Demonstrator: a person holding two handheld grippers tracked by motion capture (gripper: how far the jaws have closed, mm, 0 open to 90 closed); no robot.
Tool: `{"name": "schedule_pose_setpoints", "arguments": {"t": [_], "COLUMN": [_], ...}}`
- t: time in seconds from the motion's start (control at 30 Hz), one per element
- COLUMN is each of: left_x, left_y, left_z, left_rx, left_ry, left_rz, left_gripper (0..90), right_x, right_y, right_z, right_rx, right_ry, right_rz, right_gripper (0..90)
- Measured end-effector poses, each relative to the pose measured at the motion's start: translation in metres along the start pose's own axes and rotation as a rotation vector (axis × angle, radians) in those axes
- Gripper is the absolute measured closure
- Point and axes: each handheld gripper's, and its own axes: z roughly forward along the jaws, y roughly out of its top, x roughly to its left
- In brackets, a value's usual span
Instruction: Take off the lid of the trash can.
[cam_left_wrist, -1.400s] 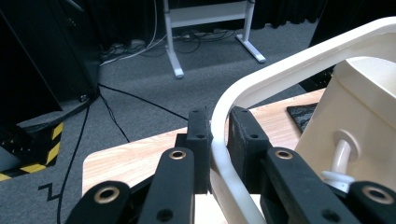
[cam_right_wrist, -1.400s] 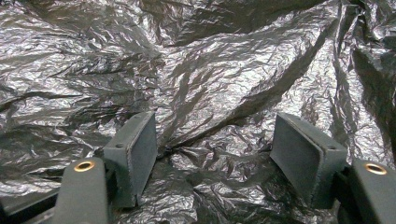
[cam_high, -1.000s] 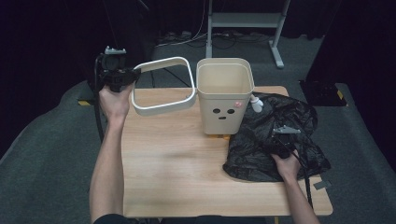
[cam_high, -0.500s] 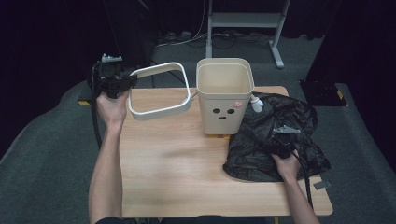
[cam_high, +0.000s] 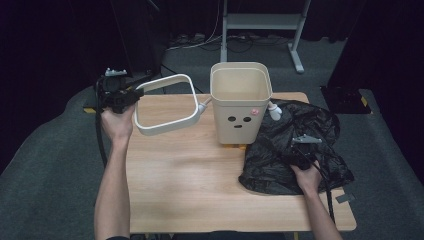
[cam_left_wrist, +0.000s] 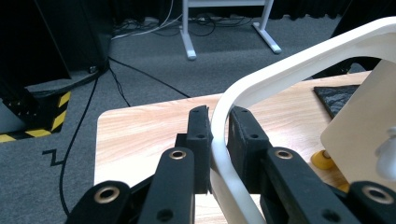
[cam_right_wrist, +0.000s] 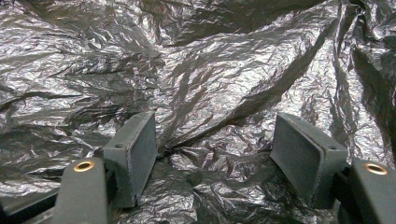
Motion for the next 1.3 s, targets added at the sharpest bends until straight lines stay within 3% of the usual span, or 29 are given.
{"name": "schedule_pose_setpoints", "arguments": {"t": [0.23, 0.9, 1.13, 1.3], "left_x": [0.001, 0.009, 0.01, 0.013], "left_y": [-0.007, -0.028, -0.036, -0.043], "left_z": [0.004, 0.013, 0.018, 0.021], "left_rx": [0.016, 0.04, 0.059, 0.071], "left_ry": [0.026, 0.039, 0.056, 0.054], "left_rz": [0.017, -0.003, 0.017, 0.006], "left_gripper": [78.6, 78.7, 78.6, 78.6], "right_x": [0.0, 0.0, 0.0, 0.0], "right_y": [0.0, 0.0, 0.0, 0.0], "right_z": [0.0, 0.0, 0.0, 0.0], "right_rx": [0.0, 0.0, 0.0, 0.0], "right_ry": [0.0, -0.001, -0.001, -0.001], "right_rz": [0.0, 0.0, 0.0, 0.0], "right_gripper": [30.5, 30.4, 30.4, 30.4]}}
